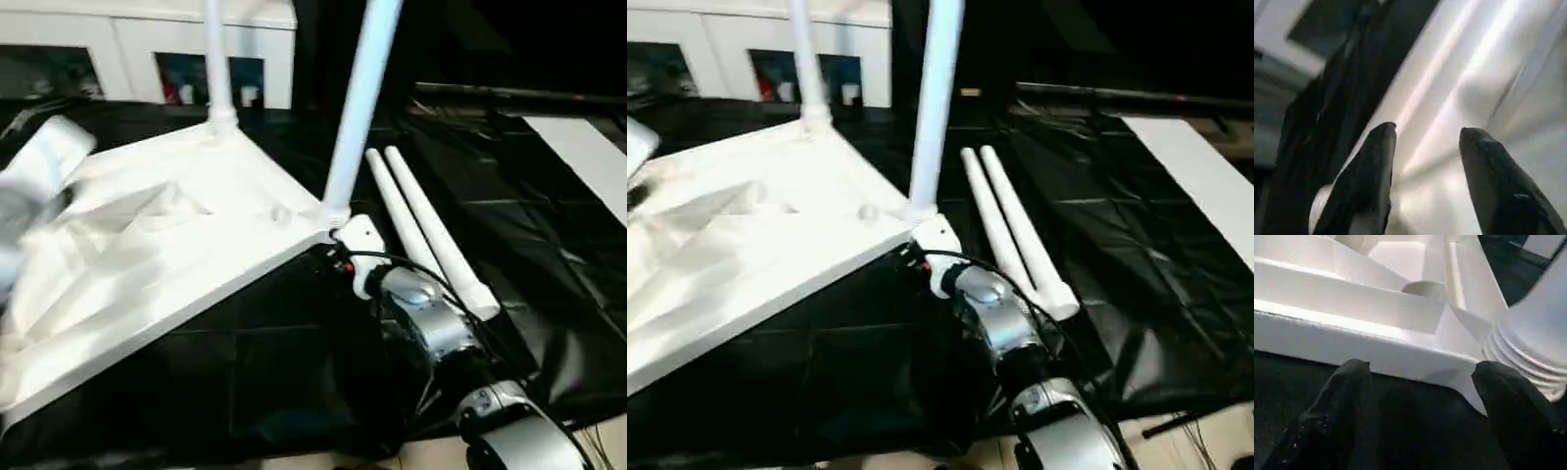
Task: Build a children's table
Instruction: Rotate table base
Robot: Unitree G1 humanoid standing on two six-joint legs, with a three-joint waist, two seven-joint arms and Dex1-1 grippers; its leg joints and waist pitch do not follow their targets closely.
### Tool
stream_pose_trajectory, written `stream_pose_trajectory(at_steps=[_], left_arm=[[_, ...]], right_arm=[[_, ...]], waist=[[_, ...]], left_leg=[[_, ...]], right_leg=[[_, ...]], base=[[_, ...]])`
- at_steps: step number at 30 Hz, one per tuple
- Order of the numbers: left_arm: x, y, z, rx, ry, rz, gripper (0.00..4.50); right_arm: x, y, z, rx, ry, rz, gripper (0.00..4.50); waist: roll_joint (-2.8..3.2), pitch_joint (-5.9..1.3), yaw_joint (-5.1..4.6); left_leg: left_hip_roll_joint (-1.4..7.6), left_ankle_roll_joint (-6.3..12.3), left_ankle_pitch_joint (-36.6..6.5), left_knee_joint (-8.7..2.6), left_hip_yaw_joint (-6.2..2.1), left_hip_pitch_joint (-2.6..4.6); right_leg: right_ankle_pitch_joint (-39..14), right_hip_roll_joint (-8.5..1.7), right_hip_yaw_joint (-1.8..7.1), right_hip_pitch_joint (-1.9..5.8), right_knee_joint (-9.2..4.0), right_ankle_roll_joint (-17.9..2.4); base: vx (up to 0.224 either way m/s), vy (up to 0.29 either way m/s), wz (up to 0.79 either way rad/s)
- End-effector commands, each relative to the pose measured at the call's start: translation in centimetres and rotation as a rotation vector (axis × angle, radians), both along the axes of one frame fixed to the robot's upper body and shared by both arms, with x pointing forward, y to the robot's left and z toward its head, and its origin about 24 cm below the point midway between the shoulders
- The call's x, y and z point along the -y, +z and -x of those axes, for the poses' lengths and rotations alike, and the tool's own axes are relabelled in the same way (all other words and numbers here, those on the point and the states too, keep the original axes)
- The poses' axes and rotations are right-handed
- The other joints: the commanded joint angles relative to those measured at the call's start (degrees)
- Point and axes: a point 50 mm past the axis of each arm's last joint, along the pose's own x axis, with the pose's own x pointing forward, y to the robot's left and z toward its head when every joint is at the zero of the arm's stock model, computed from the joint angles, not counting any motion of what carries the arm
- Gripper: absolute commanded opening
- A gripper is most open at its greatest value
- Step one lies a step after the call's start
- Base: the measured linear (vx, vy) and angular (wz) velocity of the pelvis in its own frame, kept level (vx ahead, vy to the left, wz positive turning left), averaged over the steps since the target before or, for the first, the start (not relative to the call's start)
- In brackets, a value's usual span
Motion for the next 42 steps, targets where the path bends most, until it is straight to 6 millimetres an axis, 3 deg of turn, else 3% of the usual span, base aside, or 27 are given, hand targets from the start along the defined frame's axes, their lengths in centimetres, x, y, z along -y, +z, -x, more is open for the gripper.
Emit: stream_pose_trajectory(at_steps=[1, 5, 9, 12, 16, 24, 31, 38, 42], left_arm=[[-0.1, -1.0, 0.5, -0.081, -0.007, -0.002, 2.58], [0.0, -3.0, 1.0, -0.167, -0.032, 0.048, 2.94], [-0.1, -4.6, 1.0, -0.232, -0.052, 0.042, 3.24], [-0.1, -5.2, 1.1, -0.269, -0.06, 0.048, 3.47], [0.2, -5.8, 1.6, -0.332, -0.085, 0.075, 3.78], [3.1, -5.4, 2.8, -0.482, -0.316, 0.235, 4.39], [6.1, -5.1, 4.2, -0.591, -0.537, 0.346, 4.46], [8.7, -6.9, 5.2, -0.695, -0.652, 0.393, 4.46], [11.3, -7.8, 5.5, -0.717, -0.73, 0.429, 4.46]], right_arm=[[0.3, 0.0, -0.4, -0.008, -0.02, 0.029, 3.69], [-0.1, 0.1, -0.6, -0.015, -0.024, 0.037, 3.69], [-0.7, 0.0, -0.8, -0.021, -0.014, 0.052, 3.69], [-1.2, -0.1, -0.9, -0.026, -0.006, 0.06, 3.69], [-1.8, -0.3, -0.9, -0.051, -0.007, 0.052, 3.69], [-4.4, -0.1, -0.5, -0.07, 0.062, 0.007, 3.69], [-4.9, -0.2, -0.2, -0.072, 0.1, 0.006, 3.69], [-5.5, -0.3, 0.2, -0.073, 0.141, -0.012, 3.69], [-6.2, 0.1, 0.4, -0.063, 0.192, -0.049, 3.69]], waist=[[1.95, -3.67, -0.11], [1.67, -3.58, 0.02], [1.58, -3.85, -0.12], [1.71, -3.84, -0.21], [1.65, -3.69, -0.39], [1.35, -3.59, -0.36], [1.23, -3.43, -0.66], [1.42, -3.5, -0.64], [1.56, -3.48, -0.65]], left_leg=[[0.7, -1.05, -7.06, -4.11, 0.24, 0.9], [0.69, -1.73, -9.04, -4.26, 0.12, 0.88], [0.54, -1.71, -8.27, -4.22, 0.02, 0.74], [0.61, -1.5, -7.55, -4.16, 0.05, 0.86], [0.74, -1.78, -9.39, -4.28, 0.0, 0.92], [0.99, -1.96, -9.57, -4.45, 0.01, 1.04], [0.84, -2.35, -10.3, -4.54, 0.13, 0.95], [0.78, -2.6, -10.63, -4.44, 0.19, 0.96], [0.86, -2.93, -11.71, -4.47, 0.13, 1.04]], right_leg=[[-2.68, -3.55, 3.56, 3.23, -3.15, -12.15], [-5.24, -3.78, 3.68, 3.24, -3.36, -11.6], [-3.82, -3.77, 3.71, 3.48, -3.2, -11.46], [-1.9, -3.72, 3.68, 3.43, -3.07, -12.02], [-4.6, -3.94, 3.73, 3.35, -3.27, -12.32], [-5.51, -4.05, 3.77, 3.17, -3.18, -12.49], [-6.69, -3.83, 3.82, 3.19, -3.25, -11.91], [-6.72, -3.7, 3.84, 3.21, -3.25, -11.69], [-8.26, -3.73, 3.84, 3.21, -3.4, -11.39]], base=[[0.0, 0.0, 0.0], [0.0, 0.0, 0.0], [0.0, 0.0, 0.0], [0.0, 0.0, 0.0], [0.0, 0.0, 0.0], [0.0, 0.0, 0.0], [0.0, 0.0, 0.0], [0.0, 0.0, 0.0], [0.0, 0.0, 0.0]])
